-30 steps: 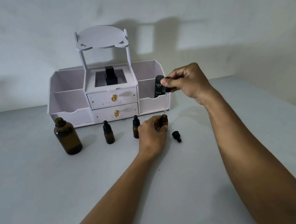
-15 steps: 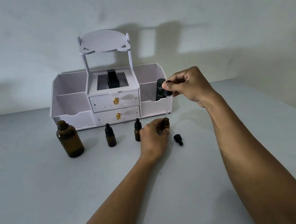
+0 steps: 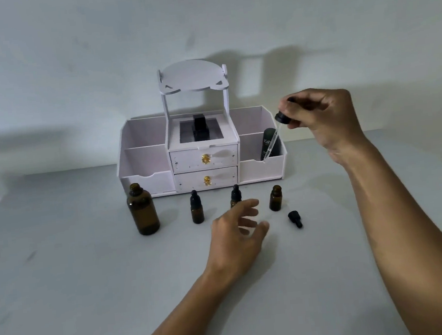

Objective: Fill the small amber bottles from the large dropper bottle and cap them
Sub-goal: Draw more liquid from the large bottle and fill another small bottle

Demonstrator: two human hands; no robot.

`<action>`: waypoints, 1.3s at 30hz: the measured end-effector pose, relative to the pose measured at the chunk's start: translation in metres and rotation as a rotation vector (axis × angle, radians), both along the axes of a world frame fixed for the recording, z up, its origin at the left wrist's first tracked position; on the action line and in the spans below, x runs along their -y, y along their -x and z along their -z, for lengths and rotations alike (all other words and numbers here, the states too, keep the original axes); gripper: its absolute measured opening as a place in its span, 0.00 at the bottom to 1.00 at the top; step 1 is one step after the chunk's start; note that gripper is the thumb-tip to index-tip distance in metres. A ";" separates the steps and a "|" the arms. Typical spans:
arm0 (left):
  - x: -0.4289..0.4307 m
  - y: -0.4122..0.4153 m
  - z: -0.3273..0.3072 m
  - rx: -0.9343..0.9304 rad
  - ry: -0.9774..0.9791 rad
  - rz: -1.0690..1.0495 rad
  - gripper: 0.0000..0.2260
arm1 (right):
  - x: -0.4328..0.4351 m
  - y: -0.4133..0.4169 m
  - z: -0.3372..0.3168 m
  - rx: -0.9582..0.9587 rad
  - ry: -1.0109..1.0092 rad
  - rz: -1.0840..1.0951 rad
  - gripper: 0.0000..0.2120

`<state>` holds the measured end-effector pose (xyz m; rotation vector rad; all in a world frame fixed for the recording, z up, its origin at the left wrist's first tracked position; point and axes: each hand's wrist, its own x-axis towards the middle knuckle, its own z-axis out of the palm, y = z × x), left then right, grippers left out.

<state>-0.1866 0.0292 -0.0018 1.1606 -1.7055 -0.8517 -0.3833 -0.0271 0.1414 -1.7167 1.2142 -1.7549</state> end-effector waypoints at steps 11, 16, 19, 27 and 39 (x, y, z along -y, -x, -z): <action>0.007 -0.145 -0.027 -0.284 0.405 -0.527 0.09 | -0.006 -0.117 -0.013 0.205 0.102 -0.198 0.04; 0.028 -0.191 -0.010 -0.226 0.182 -0.516 0.18 | 0.012 -0.169 0.001 0.232 0.046 -0.255 0.02; 0.036 -0.200 -0.001 -0.179 0.081 -0.389 0.24 | 0.021 -0.189 0.014 0.227 -0.006 -0.274 0.03; 0.042 -0.198 0.007 -0.160 0.015 -0.234 0.22 | 0.031 -0.207 0.032 0.124 -0.046 -0.309 0.03; 0.042 -0.196 0.008 -0.132 0.023 -0.249 0.18 | 0.035 -0.237 0.063 -0.188 -0.069 -0.319 0.10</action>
